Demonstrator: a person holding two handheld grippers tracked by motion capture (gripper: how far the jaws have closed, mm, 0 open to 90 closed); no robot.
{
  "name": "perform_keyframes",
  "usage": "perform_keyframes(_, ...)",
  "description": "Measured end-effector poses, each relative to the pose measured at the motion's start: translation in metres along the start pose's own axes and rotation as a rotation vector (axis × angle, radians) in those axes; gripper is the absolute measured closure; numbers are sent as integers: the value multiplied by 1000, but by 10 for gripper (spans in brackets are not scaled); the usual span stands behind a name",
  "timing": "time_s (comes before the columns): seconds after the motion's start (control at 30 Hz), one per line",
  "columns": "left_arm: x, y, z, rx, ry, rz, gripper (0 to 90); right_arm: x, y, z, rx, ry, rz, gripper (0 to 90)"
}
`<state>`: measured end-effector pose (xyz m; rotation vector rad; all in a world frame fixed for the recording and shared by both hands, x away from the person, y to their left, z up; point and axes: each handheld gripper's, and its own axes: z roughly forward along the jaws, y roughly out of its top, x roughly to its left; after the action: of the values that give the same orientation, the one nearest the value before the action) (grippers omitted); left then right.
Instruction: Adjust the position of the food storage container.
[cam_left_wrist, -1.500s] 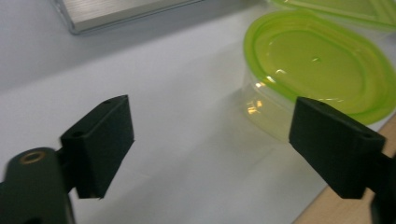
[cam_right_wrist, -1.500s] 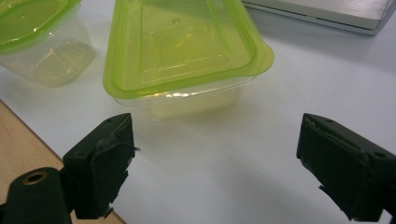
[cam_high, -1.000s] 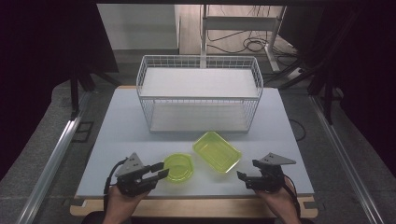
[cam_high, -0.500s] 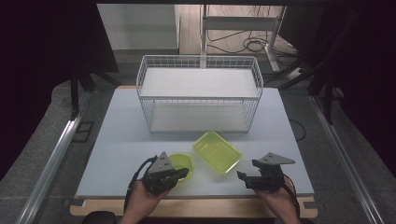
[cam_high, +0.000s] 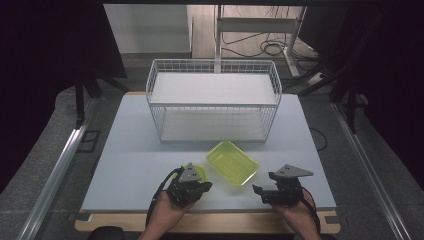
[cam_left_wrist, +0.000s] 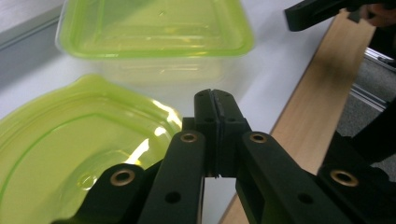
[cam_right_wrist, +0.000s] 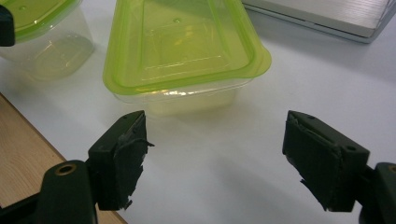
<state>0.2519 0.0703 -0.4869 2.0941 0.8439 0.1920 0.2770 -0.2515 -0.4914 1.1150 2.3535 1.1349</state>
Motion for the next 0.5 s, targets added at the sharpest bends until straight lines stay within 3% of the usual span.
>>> perform_keyframes(0.23,9,-2,-2,-12,-15,-48,900,0,-1,1,8,5,-10,224)
perform_keyframes(0.5,17,-5,-7,-11,6,-70,900,1,-2,2,16,8,-12,224)
